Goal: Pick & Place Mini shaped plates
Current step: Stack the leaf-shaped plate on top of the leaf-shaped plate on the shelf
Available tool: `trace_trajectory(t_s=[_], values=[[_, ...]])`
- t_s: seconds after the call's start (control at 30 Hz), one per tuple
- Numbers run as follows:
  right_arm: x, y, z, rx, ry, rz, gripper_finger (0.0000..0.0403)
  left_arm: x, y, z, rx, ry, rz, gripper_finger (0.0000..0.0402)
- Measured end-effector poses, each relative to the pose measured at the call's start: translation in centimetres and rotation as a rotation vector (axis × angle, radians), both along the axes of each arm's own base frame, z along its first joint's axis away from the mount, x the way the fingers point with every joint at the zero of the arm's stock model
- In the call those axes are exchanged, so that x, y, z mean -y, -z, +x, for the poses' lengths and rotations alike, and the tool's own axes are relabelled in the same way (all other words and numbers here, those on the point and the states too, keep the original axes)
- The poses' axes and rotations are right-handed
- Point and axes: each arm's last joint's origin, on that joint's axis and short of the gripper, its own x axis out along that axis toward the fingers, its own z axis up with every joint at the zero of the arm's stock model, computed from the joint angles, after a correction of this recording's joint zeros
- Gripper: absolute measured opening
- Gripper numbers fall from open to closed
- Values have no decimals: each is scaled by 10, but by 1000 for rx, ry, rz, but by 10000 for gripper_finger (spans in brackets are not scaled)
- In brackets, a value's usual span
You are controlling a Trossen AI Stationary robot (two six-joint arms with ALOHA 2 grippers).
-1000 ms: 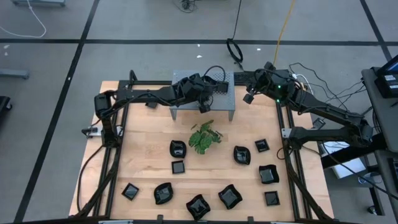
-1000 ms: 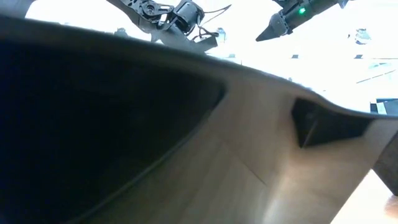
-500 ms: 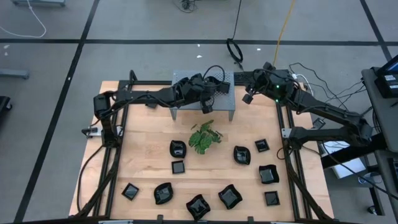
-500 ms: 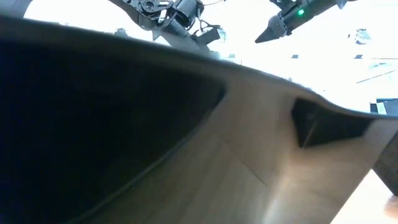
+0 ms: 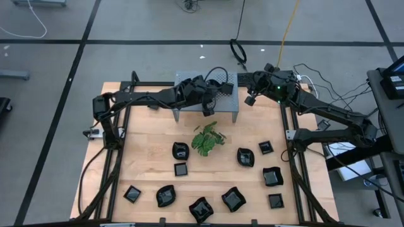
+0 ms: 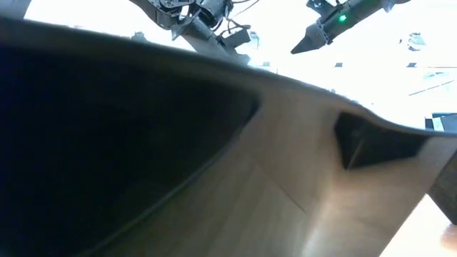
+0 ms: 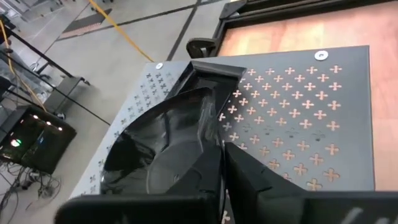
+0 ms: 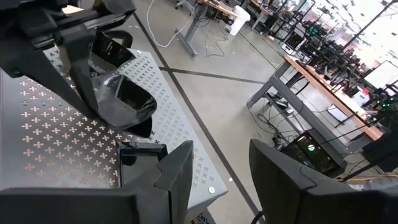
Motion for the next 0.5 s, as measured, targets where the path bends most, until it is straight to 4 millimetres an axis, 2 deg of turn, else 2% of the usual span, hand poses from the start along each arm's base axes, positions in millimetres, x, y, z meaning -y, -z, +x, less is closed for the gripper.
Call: trace_trajectory(t_s=[0.27, 0.5], values=[[0, 0, 0, 0, 0, 0, 144, 3, 0, 1, 12, -6, -18, 84], [0, 0, 0, 0, 0, 0, 144, 3, 0, 1, 21, -14, -33, 81]])
